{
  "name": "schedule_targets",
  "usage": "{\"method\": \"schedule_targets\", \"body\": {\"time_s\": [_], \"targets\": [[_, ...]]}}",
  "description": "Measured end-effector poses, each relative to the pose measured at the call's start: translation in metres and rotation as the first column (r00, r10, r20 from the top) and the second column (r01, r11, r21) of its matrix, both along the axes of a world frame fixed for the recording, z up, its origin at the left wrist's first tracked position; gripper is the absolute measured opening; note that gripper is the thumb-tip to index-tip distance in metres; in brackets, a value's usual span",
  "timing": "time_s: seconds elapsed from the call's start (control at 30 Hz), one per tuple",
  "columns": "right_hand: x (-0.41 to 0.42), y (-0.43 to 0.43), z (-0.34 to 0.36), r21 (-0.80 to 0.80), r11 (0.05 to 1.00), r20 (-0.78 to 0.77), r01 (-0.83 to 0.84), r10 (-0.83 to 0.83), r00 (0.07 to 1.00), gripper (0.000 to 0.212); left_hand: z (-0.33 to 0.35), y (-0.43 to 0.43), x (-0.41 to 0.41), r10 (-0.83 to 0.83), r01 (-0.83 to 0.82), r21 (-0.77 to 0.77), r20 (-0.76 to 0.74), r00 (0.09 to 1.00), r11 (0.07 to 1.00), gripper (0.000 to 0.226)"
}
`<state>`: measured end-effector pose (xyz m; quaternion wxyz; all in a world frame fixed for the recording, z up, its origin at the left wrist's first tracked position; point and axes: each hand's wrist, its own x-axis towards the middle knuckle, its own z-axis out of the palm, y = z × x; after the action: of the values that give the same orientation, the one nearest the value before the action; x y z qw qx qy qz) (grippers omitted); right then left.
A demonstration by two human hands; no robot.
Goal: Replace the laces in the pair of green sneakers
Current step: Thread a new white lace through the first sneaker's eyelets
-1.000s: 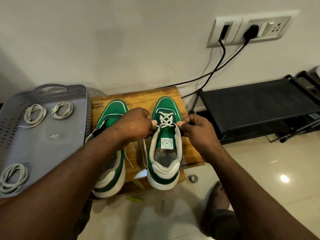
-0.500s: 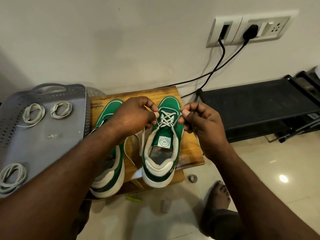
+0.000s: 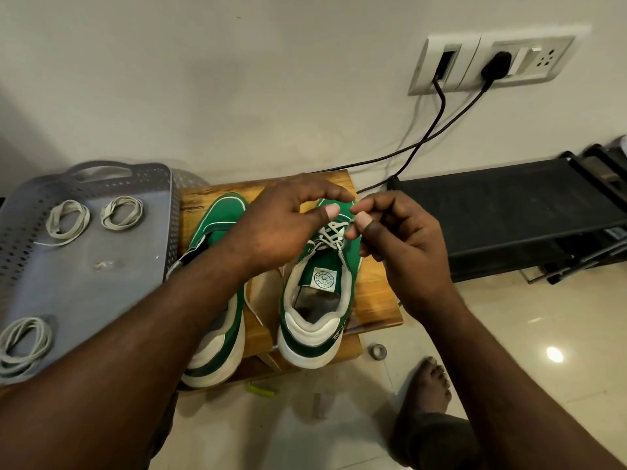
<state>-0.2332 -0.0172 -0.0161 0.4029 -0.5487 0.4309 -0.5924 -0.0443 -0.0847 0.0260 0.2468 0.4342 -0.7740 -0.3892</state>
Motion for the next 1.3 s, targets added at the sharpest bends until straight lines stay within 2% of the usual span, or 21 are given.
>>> {"method": "schedule_targets", "body": {"time_s": [0.1, 0.23, 0.27, 0.3, 0.37, 0.4, 0.47, 0.57, 0.67, 0.7, 0.77, 0.83, 0.87, 0.93, 0.97, 1.0, 1.07, 1.1, 1.17, 1.2, 1.3], "targets": [[0.003, 0.002, 0.005, -0.065, 0.998, -0.004, -0.018, 0.018, 1.000, 0.013, 0.007, 0.009, -0.008, -0.100, 0.108, 0.154, -0.057, 0.993, 0.982, 0.021], [-0.002, 0.002, 0.008, -0.036, 0.998, 0.055, 0.054, -0.052, 0.997, 0.012, 0.007, 0.007, -0.005, -0.080, 0.117, 0.269, -0.142, 0.987, 0.956, 0.024], [-0.004, 0.003, 0.009, -0.025, 0.997, 0.076, 0.068, -0.066, 0.995, 0.012, 0.005, 0.004, -0.003, -0.052, 0.084, 0.282, -0.116, 0.992, 0.956, 0.024], [-0.005, 0.003, 0.009, -0.019, 0.997, 0.098, 0.074, -0.072, 0.993, 0.012, 0.001, 0.000, -0.001, -0.026, 0.031, 0.260, -0.025, 0.999, 0.965, 0.024], [-0.008, 0.004, 0.011, -0.018, 0.997, 0.127, 0.077, -0.074, 0.989, 0.012, -0.012, -0.006, 0.003, 0.046, -0.091, 0.158, 0.265, 0.963, 0.983, 0.022], [-0.009, 0.004, 0.011, -0.014, 0.997, 0.132, 0.076, -0.074, 0.988, 0.011, -0.015, -0.007, 0.004, 0.080, -0.129, 0.129, 0.328, 0.941, 0.983, 0.021], [-0.009, 0.004, 0.010, 0.003, 0.998, 0.134, 0.068, -0.068, 0.989, 0.011, -0.014, -0.006, 0.004, 0.089, -0.126, 0.167, 0.212, 0.973, 0.978, 0.027], [-0.004, 0.003, 0.006, 0.034, 0.999, 0.109, 0.039, -0.042, 0.993, 0.011, -0.002, 0.002, -0.001, -0.022, 0.025, 0.186, -0.018, 1.000, 0.982, 0.035], [0.000, 0.002, 0.002, 0.040, 0.999, 0.081, 0.011, -0.015, 0.997, 0.011, 0.000, 0.006, -0.008, -0.124, 0.132, 0.136, -0.061, 0.990, 0.982, 0.028], [0.000, 0.002, 0.002, 0.043, 0.999, 0.084, 0.010, -0.014, 0.996, 0.011, -0.006, 0.002, -0.008, -0.096, 0.098, 0.106, -0.027, 0.995, 0.990, 0.028], [-0.002, 0.002, 0.003, 0.047, 0.999, 0.122, 0.021, -0.027, 0.992, 0.012, -0.021, -0.010, -0.002, 0.074, -0.076, 0.001, 0.162, 0.984, 0.997, 0.031], [-0.007, 0.003, 0.005, 0.049, 0.998, 0.166, 0.039, -0.047, 0.985, 0.011, -0.029, -0.022, 0.010, 0.312, -0.293, -0.106, 0.335, 0.889, 0.950, 0.035], [-0.010, 0.003, 0.006, 0.050, 0.998, 0.176, 0.046, -0.054, 0.983, 0.011, -0.032, -0.026, 0.015, 0.407, -0.386, -0.133, 0.354, 0.842, 0.913, 0.034], [-0.012, 0.003, 0.006, 0.056, 0.997, 0.175, 0.052, -0.061, 0.983, 0.012, -0.035, -0.029, 0.021, 0.509, -0.487, -0.153, 0.324, 0.797, 0.860, 0.030], [-0.011, 0.003, 0.006, 0.062, 0.997, 0.172, 0.053, -0.063, 0.983, 0.011, -0.031, -0.027, 0.020, 0.501, -0.482, -0.141, 0.291, 0.815, 0.865, 0.027], [-0.011, 0.003, 0.005, 0.070, 0.996, 0.168, 0.053, -0.064, 0.984, 0.010, -0.026, -0.025, 0.017, 0.465, -0.457, -0.086, 0.204, 0.862, 0.885, 0.023], [-0.008, 0.003, 0.005, 0.088, 0.994, 0.160, 0.058, -0.071, 0.985, 0.010, -0.017, -0.019, 0.008, 0.374, -0.357, 0.162, -0.091, 0.923, 0.920, 0.016], [-0.006, 0.003, 0.004, 0.102, 0.992, 0.159, 0.068, -0.084, 0.984, 0.010, -0.014, -0.017, 0.006, 0.324, -0.286, 0.223, -0.159, 0.933, 0.932, 0.026], [-0.006, 0.002, 0.002, 0.131, 0.985, 0.162, 0.110, -0.131, 0.978, 0.011, -0.011, -0.012, 0.004, 0.211, -0.201, 0.151, -0.052, 0.976, 0.968, 0.048], [-0.007, 0.001, 0.000, 0.144, 0.980, 0.164, 0.136, -0.159, 0.974, 0.011, -0.010, -0.010, 0.003, 0.205, -0.207, 0.078, 0.037, 0.978, 0.975, 0.046], [-0.010, 0.000, -0.002, 0.172, 0.972, 0.177, 0.161, -0.191, 0.965, 0.024, -0.007, -0.004, 0.005, 0.230, -0.223, -0.057, 0.229, 0.946, 0.973, 0.015]]}}
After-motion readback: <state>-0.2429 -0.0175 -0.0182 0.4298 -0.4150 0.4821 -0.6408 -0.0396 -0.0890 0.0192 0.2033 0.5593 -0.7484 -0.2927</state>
